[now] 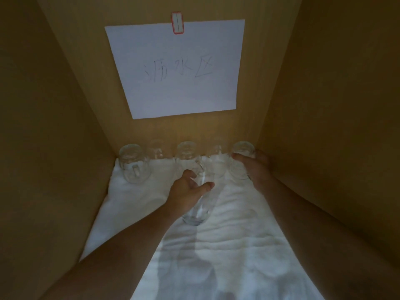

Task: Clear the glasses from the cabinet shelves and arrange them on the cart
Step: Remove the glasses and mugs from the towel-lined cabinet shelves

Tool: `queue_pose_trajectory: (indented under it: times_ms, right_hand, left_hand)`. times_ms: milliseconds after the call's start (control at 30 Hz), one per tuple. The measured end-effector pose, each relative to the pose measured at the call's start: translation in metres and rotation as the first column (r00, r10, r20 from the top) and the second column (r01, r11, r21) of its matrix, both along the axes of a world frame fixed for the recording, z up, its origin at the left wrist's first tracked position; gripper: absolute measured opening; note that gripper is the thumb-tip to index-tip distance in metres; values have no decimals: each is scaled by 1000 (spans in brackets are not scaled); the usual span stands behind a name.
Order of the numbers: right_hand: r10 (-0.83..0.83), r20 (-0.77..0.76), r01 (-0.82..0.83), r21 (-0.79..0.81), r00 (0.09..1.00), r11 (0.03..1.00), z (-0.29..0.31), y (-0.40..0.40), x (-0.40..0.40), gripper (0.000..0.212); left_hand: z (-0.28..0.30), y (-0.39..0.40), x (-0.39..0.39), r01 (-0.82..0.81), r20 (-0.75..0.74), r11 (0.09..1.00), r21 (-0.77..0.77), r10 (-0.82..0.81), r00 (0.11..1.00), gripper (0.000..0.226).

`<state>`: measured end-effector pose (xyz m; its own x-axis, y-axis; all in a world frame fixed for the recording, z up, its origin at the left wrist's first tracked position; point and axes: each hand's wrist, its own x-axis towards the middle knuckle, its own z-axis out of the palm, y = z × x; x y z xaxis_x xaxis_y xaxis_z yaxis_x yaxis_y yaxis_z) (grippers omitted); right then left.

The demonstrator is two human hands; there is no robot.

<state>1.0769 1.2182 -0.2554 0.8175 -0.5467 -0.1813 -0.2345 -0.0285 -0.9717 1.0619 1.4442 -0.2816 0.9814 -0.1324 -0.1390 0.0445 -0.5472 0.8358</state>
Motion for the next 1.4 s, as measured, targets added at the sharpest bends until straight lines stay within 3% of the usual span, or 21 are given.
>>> queue_pose_trajectory:
  times_ms: [233,333,400,500,567,633,767,867,1033,1200,1400]
  right_hand:
    - [111,-64,-116,-88,992,989,2,-1,2,78]
    - [45,-102,-71,-265,994,962,2,7,-4,88]
    - [-19,-78,-18,-453,997,891,1,15,-13,92]
    - [-115,131,173,-655,985,736,1,30,-31,66]
    - [-124,321,314,-651,939,691,3,40,-40,39]
    - [-113,401,361,-624,909,693,5,47,-46,27]
    - [-69,341,283,-631,937,723,6,60,-55,21]
    - [-36,225,178,-652,974,737,0,70,-62,19]
    - [76,96,12,-694,992,720,-7,96,-70,19]
    - [201,-31,-165,-696,979,699,-16,128,-77,18]
    - [266,-97,-256,-695,959,672,-23,161,-80,17]
  left_hand:
    - [-6,2,0,-8,-32,1000,-25,7,999,83]
    - [-6,3,-2,3,-90,998,-56,-8,996,85]
    - [-5,5,-3,3,-133,996,-88,-15,991,84]
    - [-1,8,-6,26,-189,991,-130,-51,981,87]
    - [1,11,-9,71,-233,985,-160,-108,967,95]
    - [2,15,-13,123,-277,979,-161,-164,947,99]
    - [6,26,-22,170,-333,974,-149,-212,919,103]
    - [11,37,-29,127,-343,969,-211,-195,919,113]
    - [27,67,-39,24,-379,982,-188,-95,920,133]
    - [48,115,-38,-4,-299,971,240,78,951,117]
    - [80,161,-48,117,-313,877,466,40,949,94]
